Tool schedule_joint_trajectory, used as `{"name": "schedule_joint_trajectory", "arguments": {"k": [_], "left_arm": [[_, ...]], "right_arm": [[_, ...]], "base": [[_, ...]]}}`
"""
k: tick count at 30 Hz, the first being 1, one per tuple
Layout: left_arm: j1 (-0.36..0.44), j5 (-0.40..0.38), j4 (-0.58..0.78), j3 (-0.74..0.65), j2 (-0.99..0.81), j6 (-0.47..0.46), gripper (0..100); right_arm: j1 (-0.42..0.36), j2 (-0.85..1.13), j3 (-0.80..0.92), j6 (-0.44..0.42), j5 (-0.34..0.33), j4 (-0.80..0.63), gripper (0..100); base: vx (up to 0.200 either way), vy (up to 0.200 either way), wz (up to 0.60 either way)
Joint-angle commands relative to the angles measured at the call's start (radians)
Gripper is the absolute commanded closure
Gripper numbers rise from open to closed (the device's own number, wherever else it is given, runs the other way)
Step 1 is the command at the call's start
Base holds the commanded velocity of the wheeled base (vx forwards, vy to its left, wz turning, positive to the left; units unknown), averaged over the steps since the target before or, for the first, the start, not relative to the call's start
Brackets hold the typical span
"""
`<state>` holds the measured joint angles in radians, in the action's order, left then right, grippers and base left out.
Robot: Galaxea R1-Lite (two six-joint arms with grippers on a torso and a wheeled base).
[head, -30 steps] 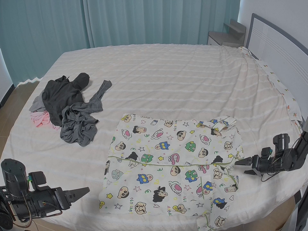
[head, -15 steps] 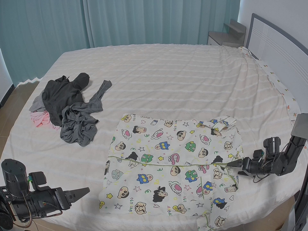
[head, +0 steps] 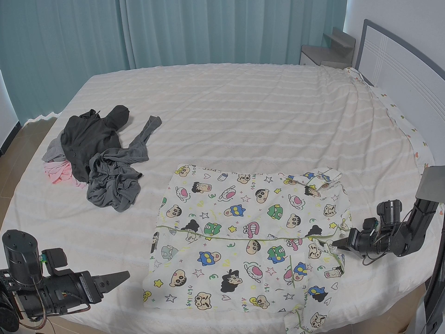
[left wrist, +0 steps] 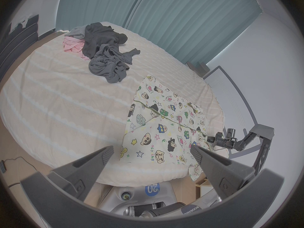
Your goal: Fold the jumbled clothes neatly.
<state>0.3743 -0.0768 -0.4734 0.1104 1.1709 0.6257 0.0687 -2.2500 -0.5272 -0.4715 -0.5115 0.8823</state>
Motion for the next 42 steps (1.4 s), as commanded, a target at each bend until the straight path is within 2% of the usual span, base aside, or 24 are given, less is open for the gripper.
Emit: {"name": "schedule_joint_trajectory", "arguments": {"k": [1,11,19,24,32,33,36,42], "left_arm": [[0.000,0.000,-0.001,0.000,0.006,0.000,0],[0.000,0.000,-0.002,0.000,0.004,0.000,0],[0.000,0.000,-0.002,0.000,0.003,0.000,0],[0.000,0.000,-0.002,0.000,-0.002,0.000,0],[0.000,0.002,-0.002,0.002,-0.003,0.000,0],[0.000,0.002,-0.002,0.002,-0.003,0.000,0],[0.000,0.002,-0.002,0.002,-0.002,0.000,0],[0.000,0.002,-0.002,0.002,-0.002,0.000,0]], "right_arm": [[-0.003,-0.008,0.000,0.001,0.004,0.001,100],[-0.001,0.007,0.012,-0.003,0.005,0.004,100],[0.042,0.144,0.098,-0.006,0.022,0.049,100],[0.054,0.217,0.142,-0.006,0.107,0.115,100],[0.046,0.260,0.159,0.017,0.254,0.116,100],[0.046,0.260,0.159,0.017,0.254,0.116,100],[0.046,0.242,0.171,0.094,0.312,0.115,100],[0.029,0.165,0.177,0.191,0.413,0.119,100]], "base": [[0.000,0.000,0.00],[0.000,0.000,0.00],[0.000,0.000,0.00],[0.000,0.000,0.00],[0.000,0.000,0.00],[0.000,0.000,0.00],[0.000,0.000,0.00],[0.000,0.000,0.00]]}}
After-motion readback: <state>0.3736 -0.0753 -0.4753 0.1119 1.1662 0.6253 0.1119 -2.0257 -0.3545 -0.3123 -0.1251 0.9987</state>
